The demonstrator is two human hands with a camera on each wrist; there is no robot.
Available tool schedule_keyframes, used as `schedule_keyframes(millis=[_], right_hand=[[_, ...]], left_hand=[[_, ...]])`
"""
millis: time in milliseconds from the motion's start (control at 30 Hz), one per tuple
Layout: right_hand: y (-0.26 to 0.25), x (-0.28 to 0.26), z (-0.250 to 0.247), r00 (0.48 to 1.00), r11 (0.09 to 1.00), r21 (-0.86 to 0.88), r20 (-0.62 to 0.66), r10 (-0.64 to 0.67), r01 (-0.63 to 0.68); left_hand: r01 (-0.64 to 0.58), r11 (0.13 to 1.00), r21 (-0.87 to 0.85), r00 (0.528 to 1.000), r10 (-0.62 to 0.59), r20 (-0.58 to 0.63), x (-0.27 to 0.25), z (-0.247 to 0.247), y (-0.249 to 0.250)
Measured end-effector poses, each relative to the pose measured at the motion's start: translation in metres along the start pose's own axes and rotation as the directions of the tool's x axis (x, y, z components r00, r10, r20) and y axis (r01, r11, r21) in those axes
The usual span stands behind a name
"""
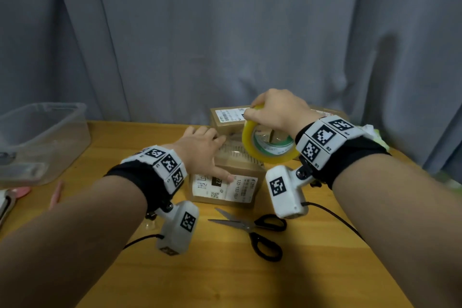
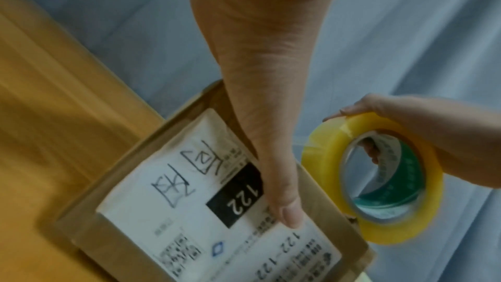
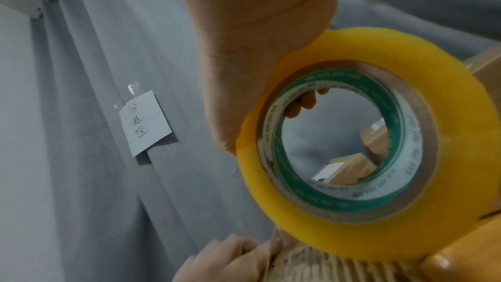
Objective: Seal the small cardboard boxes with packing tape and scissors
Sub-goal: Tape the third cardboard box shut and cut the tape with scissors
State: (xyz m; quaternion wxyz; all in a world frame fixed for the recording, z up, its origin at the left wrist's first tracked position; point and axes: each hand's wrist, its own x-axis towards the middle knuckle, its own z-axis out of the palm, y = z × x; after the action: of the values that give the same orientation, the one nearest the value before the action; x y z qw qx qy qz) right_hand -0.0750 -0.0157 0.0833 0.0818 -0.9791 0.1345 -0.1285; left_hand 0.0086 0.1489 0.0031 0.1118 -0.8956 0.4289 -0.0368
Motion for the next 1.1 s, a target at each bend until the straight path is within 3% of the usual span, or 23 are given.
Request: schedule_keyframes(millis=[200, 300, 500, 700, 1100], right_hand=[[-0.034, 0.014, 0.010, 0.997, 0.990, -0.124, 0.036, -0.068, 0.071], [-0.034, 0.019, 0.012, 0.998, 0.990, -0.139, 0.047, -0.032, 0.039], [-0.024, 0.026, 0.006, 0.994, 1.000, -0.005, 0.107, -0.023, 0.024], [0.012, 0.012, 0.010, 0.972, 0.983, -0.185, 0.231, 0.042, 0.001], [0.043, -0.006, 0.067, 0.941, 0.980, 0.139, 0.327, 0.091, -0.143]], left_hand=[[0.041, 0.995, -0.096, 0.991, -0.028, 0.134, -0.016, 0.011, -0.007], [0.030, 0.979, -0.202, 0.996, -0.012, 0.090, -0.004, 0.016, 0.002], [0.018, 0.951, -0.310, 0.999, -0.005, 0.044, -0.008, 0.019, -0.001], [0.031, 0.952, -0.304, 0.993, 0.005, 0.118, -0.013, 0.014, -0.002], [0.013, 0.980, -0.199, 0.983, 0.023, 0.181, -0.011, 0.010, 0.003]])
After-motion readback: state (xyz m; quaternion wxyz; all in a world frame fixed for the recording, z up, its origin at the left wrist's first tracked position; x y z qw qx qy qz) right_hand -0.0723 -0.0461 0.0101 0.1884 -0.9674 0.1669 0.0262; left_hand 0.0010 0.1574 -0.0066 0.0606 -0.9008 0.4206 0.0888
